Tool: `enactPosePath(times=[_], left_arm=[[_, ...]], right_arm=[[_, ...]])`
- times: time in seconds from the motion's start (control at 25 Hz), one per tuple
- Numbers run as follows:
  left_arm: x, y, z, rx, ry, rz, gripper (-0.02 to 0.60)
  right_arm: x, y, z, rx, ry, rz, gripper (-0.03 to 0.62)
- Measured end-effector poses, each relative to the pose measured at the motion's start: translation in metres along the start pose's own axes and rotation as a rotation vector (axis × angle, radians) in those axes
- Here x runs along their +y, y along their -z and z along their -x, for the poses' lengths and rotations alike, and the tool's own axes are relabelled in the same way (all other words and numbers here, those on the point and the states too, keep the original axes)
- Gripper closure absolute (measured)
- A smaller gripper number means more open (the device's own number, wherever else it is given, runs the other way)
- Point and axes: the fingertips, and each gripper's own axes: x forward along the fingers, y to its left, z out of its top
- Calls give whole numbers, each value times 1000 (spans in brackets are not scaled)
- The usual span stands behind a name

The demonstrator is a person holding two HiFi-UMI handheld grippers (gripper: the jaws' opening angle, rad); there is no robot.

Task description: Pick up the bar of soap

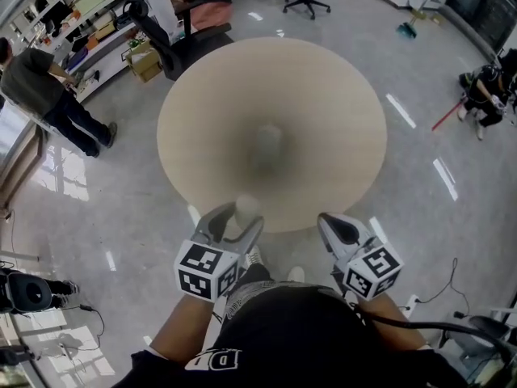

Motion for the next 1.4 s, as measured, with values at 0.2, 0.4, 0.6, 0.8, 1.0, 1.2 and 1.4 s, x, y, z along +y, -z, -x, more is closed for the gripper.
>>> enactPosePath(times=[0.2,0.4,0.6,0.8,1.0,1.2,1.4], left_arm=[[-31,0,18,-3,-51,0,318],[-35,9,28,-4,-76,-10,318],[-30,15,28,5,-53,-50,318],[-3,9,41,12,-43,-92,318],[32,12,43,28,-23,-91,318],[39,8,43,14,24,-92,318],[47,8,44,2,35,-80,318]], right_arm=[[10,6,27,1,-43,-6,588],[15,10,26,-5,-71,22,588],[21,17,16,-16,-61,31,588],[38,7,-4,-38,-41,25,588],[51,4,-29,-39,-14,28,588],[63,4,-41,-24,11,38,589],[63,6,-44,-14,36,34,589]])
